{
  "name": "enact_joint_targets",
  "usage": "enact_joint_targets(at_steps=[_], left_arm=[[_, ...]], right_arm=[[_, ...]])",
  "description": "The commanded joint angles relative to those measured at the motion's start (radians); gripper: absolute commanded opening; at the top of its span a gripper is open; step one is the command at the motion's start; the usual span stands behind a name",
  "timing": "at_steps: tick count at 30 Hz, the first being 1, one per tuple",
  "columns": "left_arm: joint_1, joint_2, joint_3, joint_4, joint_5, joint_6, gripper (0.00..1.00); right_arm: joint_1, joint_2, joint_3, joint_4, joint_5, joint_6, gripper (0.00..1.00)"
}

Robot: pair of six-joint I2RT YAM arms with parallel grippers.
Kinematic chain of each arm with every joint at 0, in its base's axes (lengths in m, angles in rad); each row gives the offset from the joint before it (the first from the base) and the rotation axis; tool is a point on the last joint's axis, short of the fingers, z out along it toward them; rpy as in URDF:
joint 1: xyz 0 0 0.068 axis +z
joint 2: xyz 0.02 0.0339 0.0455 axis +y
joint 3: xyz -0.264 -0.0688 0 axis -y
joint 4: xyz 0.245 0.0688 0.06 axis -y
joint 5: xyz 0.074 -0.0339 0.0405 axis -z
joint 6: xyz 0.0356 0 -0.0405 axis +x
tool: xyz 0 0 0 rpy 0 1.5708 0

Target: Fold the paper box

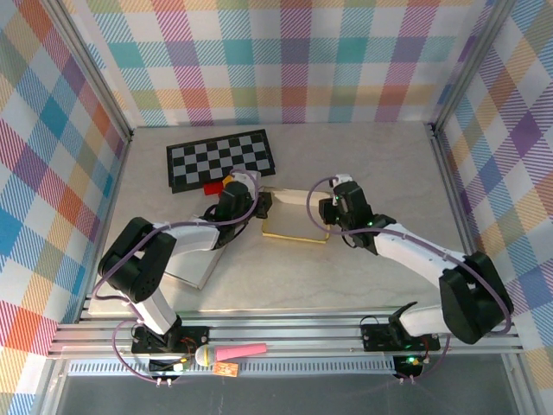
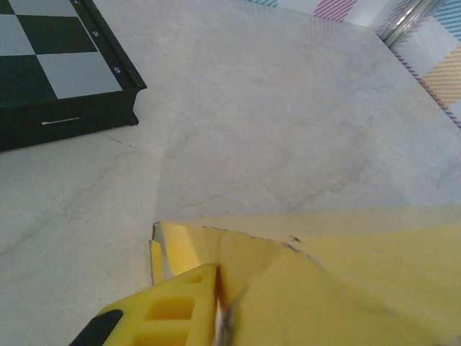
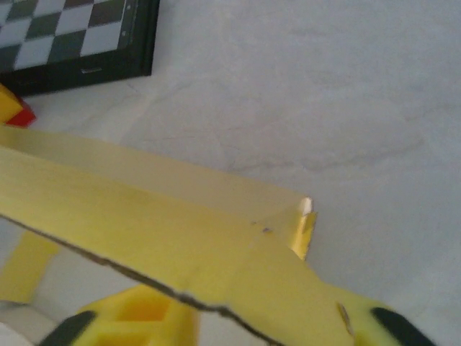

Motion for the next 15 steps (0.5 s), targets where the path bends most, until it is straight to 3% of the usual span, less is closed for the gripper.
enact_joint_targets(at_steps=[1,4,9,15], left_arm=[[-0.013,-0.036,-0.007,-0.022,0.007,0.029,0.14],[-0.013,-0.033,0.009,-0.043,0.007,0.032,0.13],[-0.013,-0.036,0.011,-0.042,0.0,0.032,0.13],[-0.016,-0.04,0.019,-0.05,-0.007,0.032,0.13]], right_arm=[[0.008,-0.057,0.146,-0.249,-0.059,0.125,0.51],[0.008,-0.062,0.244,-0.421,-0.144,0.194,0.63],[0.006,-0.065,0.345,-0.601,-0.301,0.287,0.67],[0.002,-0.085,0.496,-0.777,-0.232,0.367,0.69]])
